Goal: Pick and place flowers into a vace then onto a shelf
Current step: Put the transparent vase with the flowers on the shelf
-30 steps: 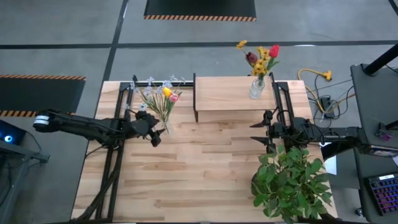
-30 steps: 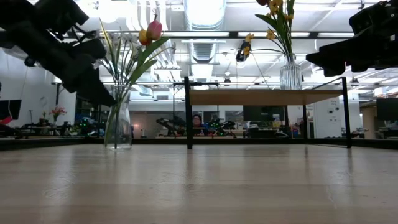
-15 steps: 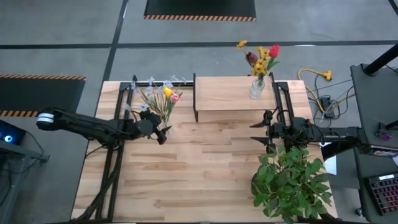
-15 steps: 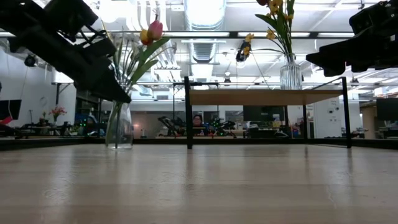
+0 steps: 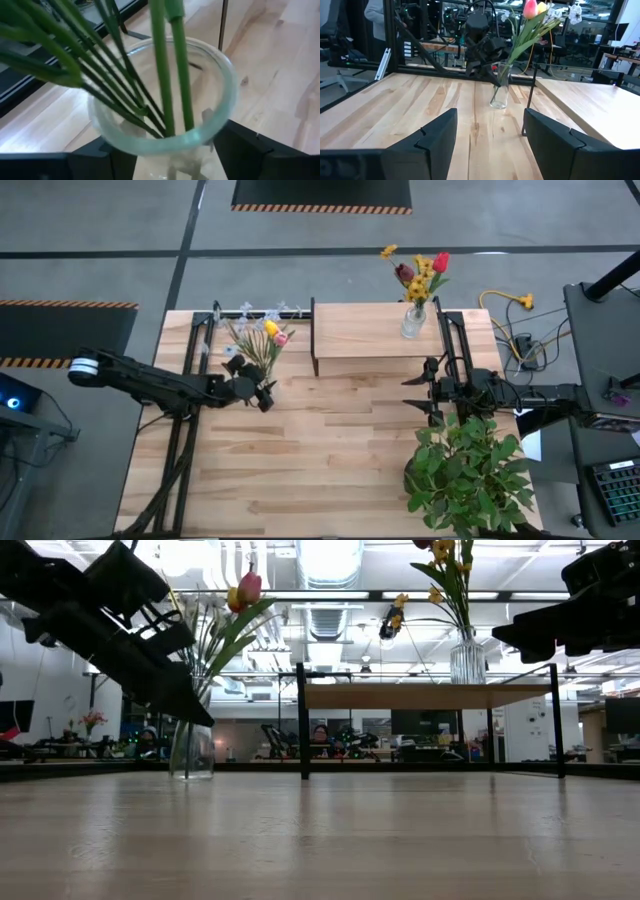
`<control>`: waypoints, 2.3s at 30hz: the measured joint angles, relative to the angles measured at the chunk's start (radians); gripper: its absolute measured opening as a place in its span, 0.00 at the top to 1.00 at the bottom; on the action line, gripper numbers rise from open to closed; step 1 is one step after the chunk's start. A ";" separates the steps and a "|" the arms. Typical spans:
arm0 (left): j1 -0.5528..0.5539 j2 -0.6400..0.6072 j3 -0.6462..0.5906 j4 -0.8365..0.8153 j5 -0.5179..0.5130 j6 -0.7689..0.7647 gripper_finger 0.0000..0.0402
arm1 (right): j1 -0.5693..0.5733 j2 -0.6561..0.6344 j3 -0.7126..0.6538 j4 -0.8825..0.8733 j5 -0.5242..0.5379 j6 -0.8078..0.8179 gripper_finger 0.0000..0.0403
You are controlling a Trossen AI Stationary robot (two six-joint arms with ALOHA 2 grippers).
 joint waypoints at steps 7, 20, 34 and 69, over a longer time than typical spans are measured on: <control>0.000 0.007 0.000 0.029 -0.001 0.000 0.58 | 0.000 0.000 0.000 0.000 0.000 0.000 0.46; 0.000 -0.168 0.015 0.021 0.007 0.001 0.59 | 0.000 0.000 0.000 0.001 0.000 0.008 0.46; 0.003 -0.102 0.437 -0.191 0.006 0.076 0.59 | 0.000 0.000 0.000 0.002 0.000 0.013 0.46; 0.265 0.650 1.215 -0.333 0.174 0.121 0.60 | 0.000 0.000 0.000 0.024 -0.003 0.046 0.46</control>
